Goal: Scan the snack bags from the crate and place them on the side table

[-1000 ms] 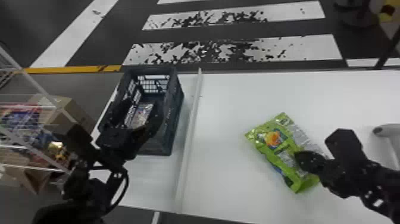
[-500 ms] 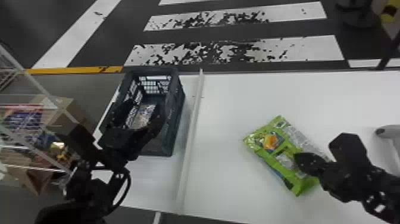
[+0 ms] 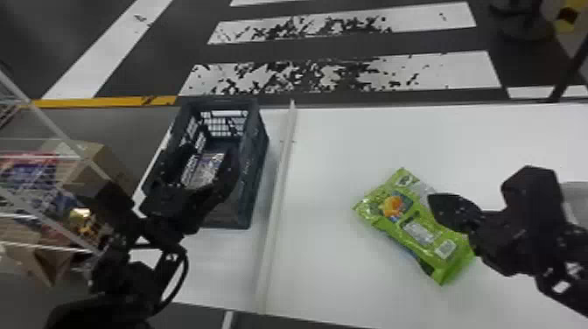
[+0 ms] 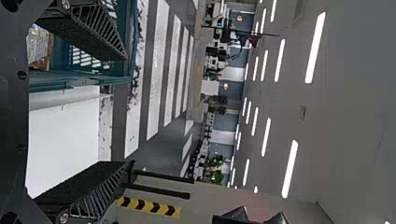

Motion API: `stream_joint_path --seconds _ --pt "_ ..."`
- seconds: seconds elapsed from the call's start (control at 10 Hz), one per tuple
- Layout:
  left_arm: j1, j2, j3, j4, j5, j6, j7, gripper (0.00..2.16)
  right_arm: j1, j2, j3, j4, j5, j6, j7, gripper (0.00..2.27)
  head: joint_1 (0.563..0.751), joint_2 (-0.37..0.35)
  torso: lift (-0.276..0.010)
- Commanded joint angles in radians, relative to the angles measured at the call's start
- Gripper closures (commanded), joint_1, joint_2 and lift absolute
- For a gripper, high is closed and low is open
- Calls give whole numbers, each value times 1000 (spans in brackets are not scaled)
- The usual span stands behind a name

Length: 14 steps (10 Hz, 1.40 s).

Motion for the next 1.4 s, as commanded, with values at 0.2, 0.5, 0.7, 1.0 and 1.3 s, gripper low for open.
stream_joint_path --seconds 0.2,0.5,0.7,1.0,1.3 --pt "-3 -1 -3 -1 -2 6 0 76 -24 -13 125 34 37 -14 37 2219 695 258 -94" --pt "-3 -4 -5 -2 -3 6 -3 76 -93 -10 258 113 94 -14 41 2219 695 321 -94" --pt "-3 -4 -5 -2 -3 6 -3 76 -149 9 312 189 131 -14 35 2219 695 350 -94" --pt "-8 -3 -5 4 -3 6 -3 76 -196 45 318 266 166 -17 15 2219 695 350 -94" --pt "-13 -4 -8 8 -5 9 -3 76 -238 61 345 333 252 -17 -23 2219 695 350 -94"
